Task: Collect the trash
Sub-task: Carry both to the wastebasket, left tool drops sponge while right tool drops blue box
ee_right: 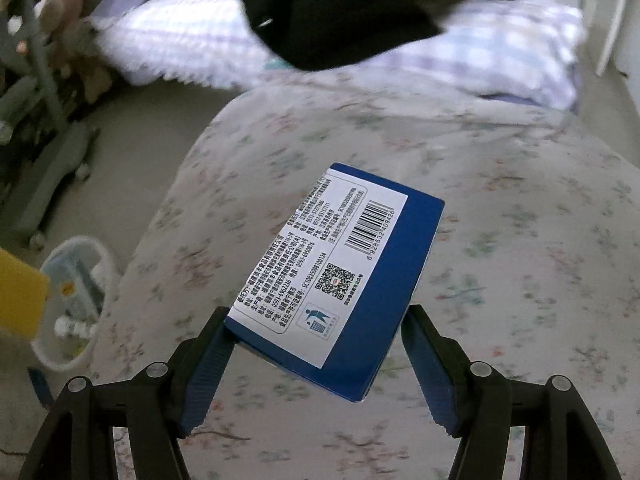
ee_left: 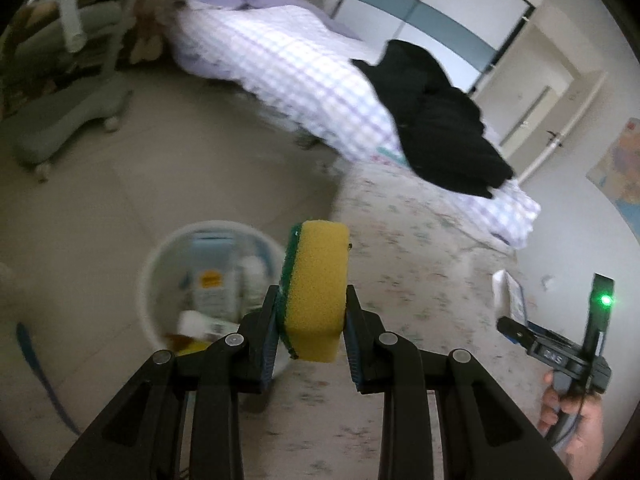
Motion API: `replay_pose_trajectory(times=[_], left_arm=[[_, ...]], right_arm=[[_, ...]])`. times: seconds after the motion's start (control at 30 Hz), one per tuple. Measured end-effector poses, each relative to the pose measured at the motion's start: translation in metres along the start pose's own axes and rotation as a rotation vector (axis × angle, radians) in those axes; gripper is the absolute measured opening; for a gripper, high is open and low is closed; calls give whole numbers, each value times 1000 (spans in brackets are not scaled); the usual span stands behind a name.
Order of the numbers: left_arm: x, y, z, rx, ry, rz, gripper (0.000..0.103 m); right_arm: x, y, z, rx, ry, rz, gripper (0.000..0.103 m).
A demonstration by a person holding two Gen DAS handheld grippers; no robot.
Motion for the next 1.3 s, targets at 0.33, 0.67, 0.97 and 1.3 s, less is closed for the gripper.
replay_pose_trajectory(times=[0.33, 0.67, 0.97, 1.3], left_arm=[[18, -4, 68, -101, -95, 38, 31], [33, -12, 100, -86, -158, 22, 31], [19, -12, 102, -24, -233, 21, 81], [-3, 11, 147, -98, -311, 67, 90]], right_arm=[[19, -2, 73, -107, -39, 33, 73], [34, -7, 120, -144, -77, 44, 73], [44, -8, 165, -192, -131, 50, 73], [73, -1, 222, -281, -176, 104, 73]])
Point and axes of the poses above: each gripper's, at about its wrist camera, not at the fingertips, and x roughly the way its jaws point, z to its left, y to its underside, the point moved 10 cm from there along x, roughly the way its jaws point, and after that the axes turned 12 degrees about z, right-handed, at the moved point
